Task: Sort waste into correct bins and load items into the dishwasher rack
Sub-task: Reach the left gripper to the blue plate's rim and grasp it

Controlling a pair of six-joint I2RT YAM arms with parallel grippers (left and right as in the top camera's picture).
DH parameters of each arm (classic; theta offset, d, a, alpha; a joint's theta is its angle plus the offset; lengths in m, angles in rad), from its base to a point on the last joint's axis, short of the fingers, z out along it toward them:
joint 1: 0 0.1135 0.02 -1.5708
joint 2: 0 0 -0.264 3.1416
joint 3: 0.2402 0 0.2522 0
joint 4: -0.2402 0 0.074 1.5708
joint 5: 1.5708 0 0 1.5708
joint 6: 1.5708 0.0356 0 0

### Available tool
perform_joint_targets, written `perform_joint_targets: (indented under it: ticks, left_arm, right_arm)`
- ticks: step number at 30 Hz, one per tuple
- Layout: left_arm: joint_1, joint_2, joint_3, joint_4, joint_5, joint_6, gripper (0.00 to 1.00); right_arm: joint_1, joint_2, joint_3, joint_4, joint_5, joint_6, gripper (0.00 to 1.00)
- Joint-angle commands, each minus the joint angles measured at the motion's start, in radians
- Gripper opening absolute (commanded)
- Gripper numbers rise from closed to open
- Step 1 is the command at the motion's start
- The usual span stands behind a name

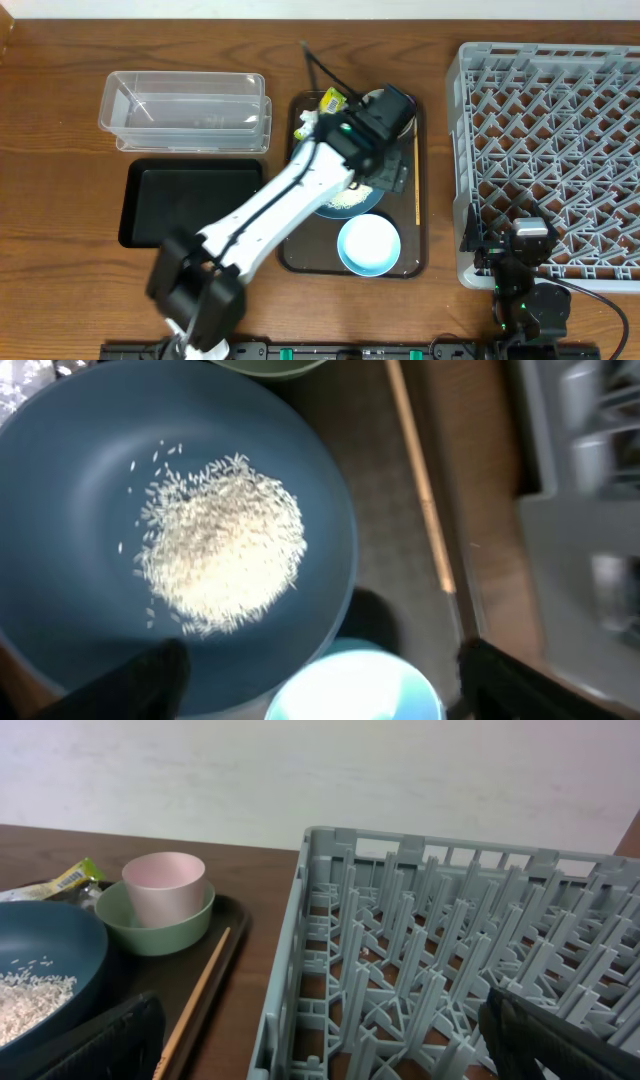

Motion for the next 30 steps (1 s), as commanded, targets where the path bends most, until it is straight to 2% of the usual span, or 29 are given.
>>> perform_joint_targets:
  ticks: [1, 7, 13, 23, 30]
  left_arm:
    - [-0.031, 0.04, 0.021, 0.029, -0.115, -0.01, 0.84]
    - [-0.072, 0.118, 0.021, 0.08, -0.197, -0.045, 0.84]
    - [-0.074, 0.177, 0.021, 0.119, -0.196, -0.101, 0.82]
    - [-0.078, 0.26, 0.019, 0.142, -0.195, -0.106, 0.8]
    - [-0.078, 0.268, 0.009, 0.146, -0.196, -0.122, 0.67]
  right_arm:
    - [-0.005, -0.006, -0.003, -0.002, -0.008, -0.009, 0.99]
    - [-0.005, -0.006, -0.003, -0.002, -0.008, -0.009, 0.99]
    - [-0.005, -0.006, -0.003, -0.002, -0.008, -0.009, 0.99]
    - [-0.005, -0.006, -0.003, -0.002, -0.008, -0.009, 0.99]
    - [-0.005, -0.006, -0.003, -0.002, -0.008, -0.009, 0.99]
